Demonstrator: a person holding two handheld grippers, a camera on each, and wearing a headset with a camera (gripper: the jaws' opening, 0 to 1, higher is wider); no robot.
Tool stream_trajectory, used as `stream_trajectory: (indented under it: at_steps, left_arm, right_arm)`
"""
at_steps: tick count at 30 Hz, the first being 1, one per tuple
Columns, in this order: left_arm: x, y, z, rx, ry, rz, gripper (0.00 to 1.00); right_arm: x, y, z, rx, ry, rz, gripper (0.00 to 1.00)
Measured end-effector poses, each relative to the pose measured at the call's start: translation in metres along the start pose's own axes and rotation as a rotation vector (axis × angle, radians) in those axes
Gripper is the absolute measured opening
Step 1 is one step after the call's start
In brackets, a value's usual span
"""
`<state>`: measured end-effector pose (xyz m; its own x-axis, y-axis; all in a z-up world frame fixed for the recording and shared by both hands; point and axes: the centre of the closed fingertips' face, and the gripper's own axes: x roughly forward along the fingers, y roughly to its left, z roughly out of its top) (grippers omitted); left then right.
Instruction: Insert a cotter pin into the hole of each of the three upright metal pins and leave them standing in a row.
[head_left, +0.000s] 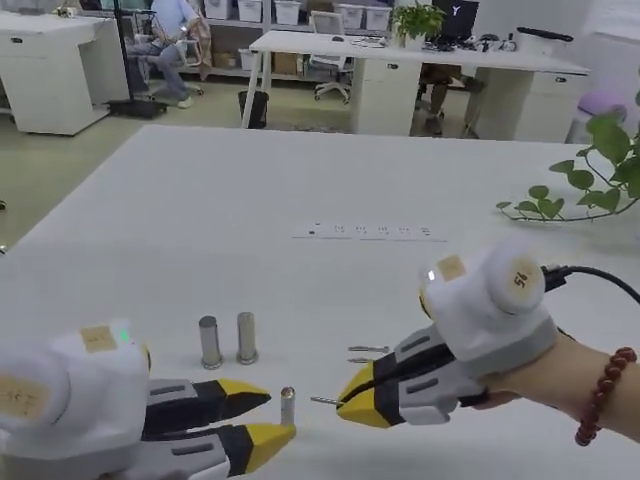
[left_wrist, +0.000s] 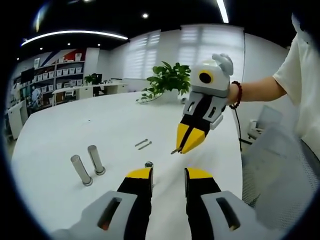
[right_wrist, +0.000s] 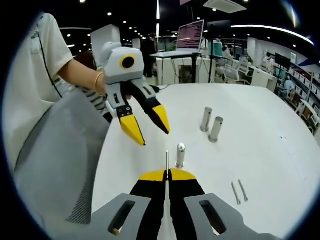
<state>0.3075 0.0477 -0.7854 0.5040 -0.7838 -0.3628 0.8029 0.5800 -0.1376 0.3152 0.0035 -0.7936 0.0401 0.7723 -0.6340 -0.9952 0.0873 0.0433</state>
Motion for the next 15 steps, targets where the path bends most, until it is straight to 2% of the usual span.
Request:
stream_trajectory:
  at_steps: [3, 9, 15]
  left_arm:
    - [0.004, 0.007, -0.007, 0.022, 0.029, 0.033, 0.24]
    - [0.014, 0.017, -0.019, 0.021, 0.056, 0.066, 0.23]
    - [0.024, 0.024, -0.023, 0.026, 0.067, 0.091, 0.22]
  right_arm:
    - [0.003, -0.003, -0.001, 0.005, 0.002, 0.002, 0.02]
    - [0.010, -0.010, -0.005, 0.006, 0.014, 0.003, 0.02]
    - [0.014, -0.015, -0.009, 0.017, 0.019, 0.005, 0.02]
